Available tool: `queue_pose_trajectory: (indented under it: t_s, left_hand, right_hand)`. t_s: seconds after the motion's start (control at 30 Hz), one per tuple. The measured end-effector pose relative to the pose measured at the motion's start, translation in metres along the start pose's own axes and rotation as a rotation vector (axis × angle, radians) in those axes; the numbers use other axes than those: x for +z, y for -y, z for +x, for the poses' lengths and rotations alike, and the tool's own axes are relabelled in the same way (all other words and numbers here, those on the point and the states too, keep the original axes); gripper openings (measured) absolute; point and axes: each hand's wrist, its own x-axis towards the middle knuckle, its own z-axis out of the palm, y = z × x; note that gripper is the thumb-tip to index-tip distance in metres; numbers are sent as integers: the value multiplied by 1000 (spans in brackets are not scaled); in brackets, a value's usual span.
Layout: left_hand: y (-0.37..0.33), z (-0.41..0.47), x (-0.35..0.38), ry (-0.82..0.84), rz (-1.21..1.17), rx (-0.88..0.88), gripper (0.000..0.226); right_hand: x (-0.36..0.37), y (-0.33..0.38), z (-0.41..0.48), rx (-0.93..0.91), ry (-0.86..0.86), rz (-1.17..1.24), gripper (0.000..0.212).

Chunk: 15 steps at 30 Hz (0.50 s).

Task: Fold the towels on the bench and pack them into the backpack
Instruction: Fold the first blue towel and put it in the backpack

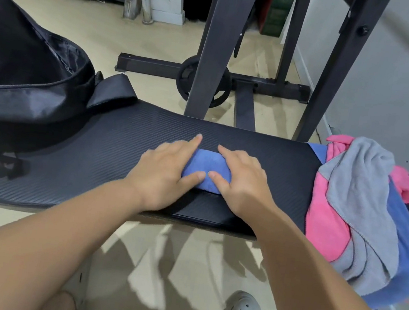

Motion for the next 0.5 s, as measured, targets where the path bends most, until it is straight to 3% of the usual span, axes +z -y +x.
queue_pose_trajectory:
  t_s: [0.17,0.23,0.33,0.5]
  left_hand:
    - [-4,9,-20,44,136,8,90]
    - [-7,6,-23,54,198,0,73]
    - [-7,-2,-27,51,218,24,52]
    - [6,-28,-39,-38,-165,-23,34]
  right_hand:
    - [-17,-7,-20,119,38,70,80]
    - [-18,-4,-28,200,16,-8,62]
    - [-18,6,-38,158,-26,-55,61]
    - [-31,22,-52,179,-7,321,41]
